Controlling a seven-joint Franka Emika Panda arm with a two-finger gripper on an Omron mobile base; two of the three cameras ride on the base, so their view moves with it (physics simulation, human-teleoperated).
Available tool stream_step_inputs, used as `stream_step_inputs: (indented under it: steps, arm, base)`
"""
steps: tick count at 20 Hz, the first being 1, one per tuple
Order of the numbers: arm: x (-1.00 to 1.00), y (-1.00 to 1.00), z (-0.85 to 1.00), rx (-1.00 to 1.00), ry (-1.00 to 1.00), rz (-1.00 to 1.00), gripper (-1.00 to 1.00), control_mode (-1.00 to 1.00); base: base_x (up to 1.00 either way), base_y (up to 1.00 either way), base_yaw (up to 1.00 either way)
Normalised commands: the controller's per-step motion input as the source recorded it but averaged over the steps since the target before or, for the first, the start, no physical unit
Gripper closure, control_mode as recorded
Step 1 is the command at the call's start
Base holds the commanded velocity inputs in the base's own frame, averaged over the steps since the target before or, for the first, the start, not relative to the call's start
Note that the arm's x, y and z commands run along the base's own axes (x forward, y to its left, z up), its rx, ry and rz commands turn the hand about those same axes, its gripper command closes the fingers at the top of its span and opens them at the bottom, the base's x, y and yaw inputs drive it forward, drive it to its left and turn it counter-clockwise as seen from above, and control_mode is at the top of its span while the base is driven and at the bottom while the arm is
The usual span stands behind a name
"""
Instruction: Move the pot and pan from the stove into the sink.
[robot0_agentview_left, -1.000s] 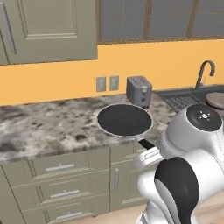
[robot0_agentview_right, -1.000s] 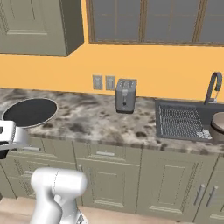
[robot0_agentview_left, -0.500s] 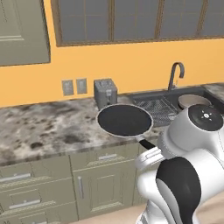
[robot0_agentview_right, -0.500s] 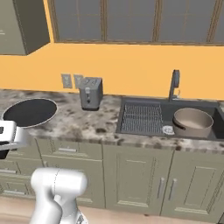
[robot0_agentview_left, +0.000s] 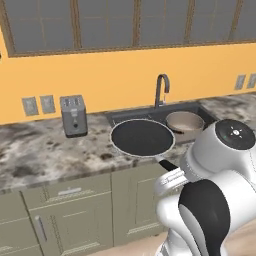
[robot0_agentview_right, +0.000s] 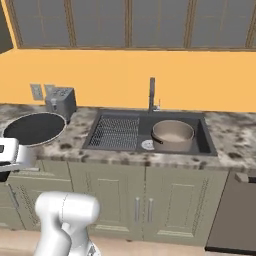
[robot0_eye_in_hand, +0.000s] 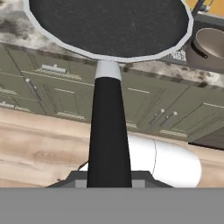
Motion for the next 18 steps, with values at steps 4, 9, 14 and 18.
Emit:
stream_step_inputs:
  steps: [4,9,14,18]
  arm:
    - [0.00,0.00,0.00,0.00,0.00,0.00,1.00,1.00]
    - [0.00,0.00,0.00,0.00,0.00,0.00,1.00,1.00]
    - [0.00,0.00,0.00,0.00,0.00,0.00,1.00,1.00]
    - [0.00,0.00,0.00,0.00,0.00,0.00,1.00,1.00]
  base:
    - [0.23,-0.84,-0.09]
    - [0.25,-0.84,-0.09]
    - [0.27,-0.87,-0.08]
    - [0.28,-0.82,-0.06]
